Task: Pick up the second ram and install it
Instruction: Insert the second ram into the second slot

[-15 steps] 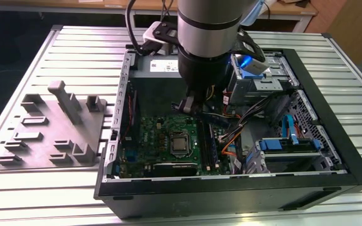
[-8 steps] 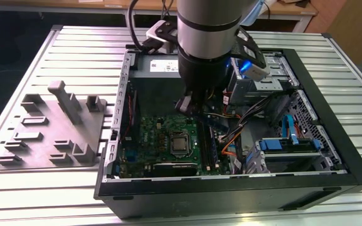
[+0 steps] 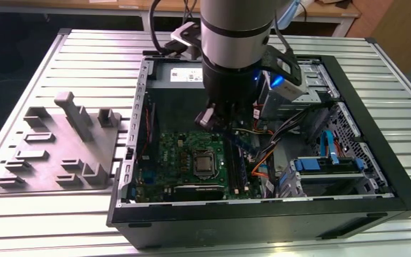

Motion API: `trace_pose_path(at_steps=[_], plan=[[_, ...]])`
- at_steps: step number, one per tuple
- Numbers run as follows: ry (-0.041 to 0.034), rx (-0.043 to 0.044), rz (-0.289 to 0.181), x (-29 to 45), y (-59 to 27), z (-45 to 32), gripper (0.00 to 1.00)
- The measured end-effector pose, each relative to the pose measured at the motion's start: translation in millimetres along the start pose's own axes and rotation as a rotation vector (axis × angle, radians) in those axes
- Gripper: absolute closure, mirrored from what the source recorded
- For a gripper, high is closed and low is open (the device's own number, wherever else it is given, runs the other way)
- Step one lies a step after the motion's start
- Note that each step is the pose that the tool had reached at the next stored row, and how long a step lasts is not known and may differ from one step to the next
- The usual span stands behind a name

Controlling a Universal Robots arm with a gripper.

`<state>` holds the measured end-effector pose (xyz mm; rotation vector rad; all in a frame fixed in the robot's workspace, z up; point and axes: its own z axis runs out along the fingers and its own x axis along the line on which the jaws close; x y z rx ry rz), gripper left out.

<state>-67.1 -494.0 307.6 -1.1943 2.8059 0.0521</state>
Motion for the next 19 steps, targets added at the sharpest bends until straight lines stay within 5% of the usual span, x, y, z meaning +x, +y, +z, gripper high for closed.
trace_pose_path(at_steps=[19], plan=[[0.0015, 0.0338, 0.344, 0.6, 0.0, 5.9, 0.92]])
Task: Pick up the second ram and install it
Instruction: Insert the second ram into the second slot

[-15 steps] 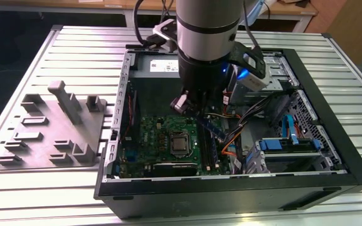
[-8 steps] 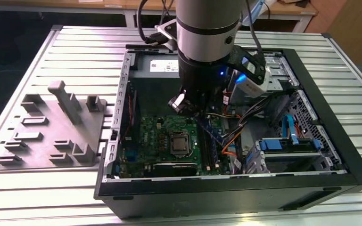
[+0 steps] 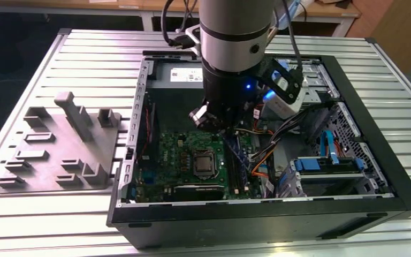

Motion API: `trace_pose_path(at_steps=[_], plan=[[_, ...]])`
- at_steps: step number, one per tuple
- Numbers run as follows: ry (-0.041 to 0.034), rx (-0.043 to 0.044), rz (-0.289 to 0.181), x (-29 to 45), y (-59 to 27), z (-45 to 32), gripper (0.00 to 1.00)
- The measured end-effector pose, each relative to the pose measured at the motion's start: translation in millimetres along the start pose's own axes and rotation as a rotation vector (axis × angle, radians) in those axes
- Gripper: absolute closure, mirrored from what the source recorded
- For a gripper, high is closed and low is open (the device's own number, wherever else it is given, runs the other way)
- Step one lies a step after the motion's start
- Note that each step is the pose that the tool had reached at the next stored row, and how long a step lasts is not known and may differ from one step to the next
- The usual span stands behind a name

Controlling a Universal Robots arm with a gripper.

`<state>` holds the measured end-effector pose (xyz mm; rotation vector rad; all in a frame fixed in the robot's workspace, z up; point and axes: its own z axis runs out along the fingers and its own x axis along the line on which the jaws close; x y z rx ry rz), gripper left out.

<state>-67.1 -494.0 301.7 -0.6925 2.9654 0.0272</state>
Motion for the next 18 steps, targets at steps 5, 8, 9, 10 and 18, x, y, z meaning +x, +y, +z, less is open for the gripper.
trace_pose_path(at_steps=[5, 8, 9, 10, 18], plan=[[0.0004, 0.0089, 0.091, 0.2, 0.0, 1.7, 0.92], [0.0007, 0.0142, 0.145, 0.3, 0.0, 2.6, 0.92], [0.0007, 0.0159, 0.163, 0.3, 0.0, 3.0, 0.92], [0.0008, 0.0178, 0.182, 0.3, 0.0, 3.3, 0.92], [0.0015, 0.0320, 0.327, 0.6, 0.0, 6.0, 0.92]])
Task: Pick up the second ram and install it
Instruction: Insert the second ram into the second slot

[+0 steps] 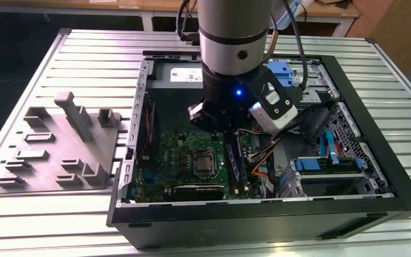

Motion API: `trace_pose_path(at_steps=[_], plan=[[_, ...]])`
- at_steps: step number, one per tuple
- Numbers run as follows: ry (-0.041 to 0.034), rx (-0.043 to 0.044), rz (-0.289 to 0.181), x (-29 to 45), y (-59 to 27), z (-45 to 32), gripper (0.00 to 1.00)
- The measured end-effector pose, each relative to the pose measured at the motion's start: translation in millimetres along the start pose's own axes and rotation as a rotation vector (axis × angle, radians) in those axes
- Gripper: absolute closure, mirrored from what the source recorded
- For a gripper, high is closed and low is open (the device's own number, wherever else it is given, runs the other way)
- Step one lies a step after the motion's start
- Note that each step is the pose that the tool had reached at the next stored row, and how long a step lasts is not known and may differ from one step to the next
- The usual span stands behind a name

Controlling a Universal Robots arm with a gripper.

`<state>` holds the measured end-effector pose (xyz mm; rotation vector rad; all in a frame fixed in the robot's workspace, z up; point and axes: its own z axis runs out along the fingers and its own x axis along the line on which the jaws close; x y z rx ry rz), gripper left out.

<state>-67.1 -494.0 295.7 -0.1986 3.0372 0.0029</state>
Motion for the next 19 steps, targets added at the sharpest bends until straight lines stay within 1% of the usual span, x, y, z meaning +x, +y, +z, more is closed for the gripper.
trace_pose_path(at_steps=[3, 7, 8, 11, 12, 16, 19], plan=[[0.0003, 0.0046, 0.047, 0.1, 0.0, 0.6, 0.92], [0.0008, 0.0049, 0.049, 0.1, 0.0, 0.6, 0.92], [0.0092, 0.0037, 0.050, 0.0, 0.1, 0.8, 0.92], [0.0621, -0.0017, 0.050, -1.6, -0.2, 1.2, 0.92], [0.0678, -0.0022, 0.050, -1.6, -0.2, 1.1, 0.92], [0.0681, -0.0033, 0.050, -1.6, -0.2, 1.2, 0.92], [0.0678, -0.0042, 0.049, -3.0, 2.1, 1.7, 0.92]])
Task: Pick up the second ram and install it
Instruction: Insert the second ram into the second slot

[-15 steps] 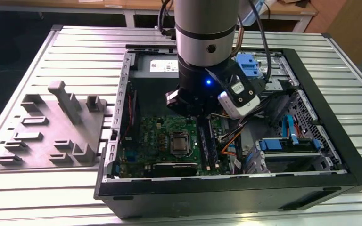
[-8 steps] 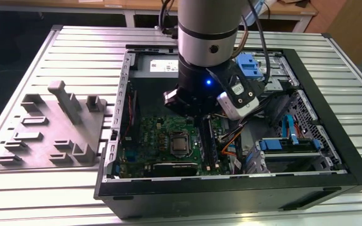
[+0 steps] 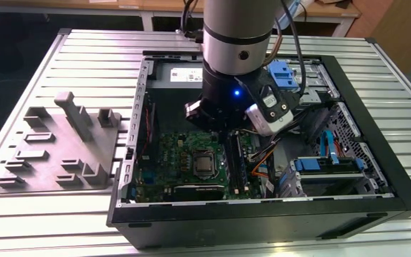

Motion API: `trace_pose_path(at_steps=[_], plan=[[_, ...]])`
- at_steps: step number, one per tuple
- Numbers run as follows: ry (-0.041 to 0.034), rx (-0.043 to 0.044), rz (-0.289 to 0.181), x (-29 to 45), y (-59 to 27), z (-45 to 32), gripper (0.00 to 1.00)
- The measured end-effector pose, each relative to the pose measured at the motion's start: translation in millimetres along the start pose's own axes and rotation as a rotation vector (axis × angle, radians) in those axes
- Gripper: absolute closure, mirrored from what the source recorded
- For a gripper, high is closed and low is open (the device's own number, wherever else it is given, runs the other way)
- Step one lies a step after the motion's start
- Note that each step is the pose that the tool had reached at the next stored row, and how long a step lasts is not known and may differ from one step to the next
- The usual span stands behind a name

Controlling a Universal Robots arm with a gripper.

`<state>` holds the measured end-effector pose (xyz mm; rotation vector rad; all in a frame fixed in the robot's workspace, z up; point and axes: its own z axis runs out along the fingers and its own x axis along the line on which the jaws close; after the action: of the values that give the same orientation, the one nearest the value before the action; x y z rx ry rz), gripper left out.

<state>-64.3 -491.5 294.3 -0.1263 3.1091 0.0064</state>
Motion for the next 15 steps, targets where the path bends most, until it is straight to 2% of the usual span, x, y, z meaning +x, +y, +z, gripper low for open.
trace_pose_path(at_steps=[5, 9, 15], plan=[[0.0001, 0.0001, 0.000, -5.8, 4.4, 2.9, 0.92], [0.0001, 0.0001, 0.000, -12.6, 4.4, 8.1, 0.92], [0.0000, 0.0011, 0.033, -13.9, 4.3, 18.3, 0.92]])
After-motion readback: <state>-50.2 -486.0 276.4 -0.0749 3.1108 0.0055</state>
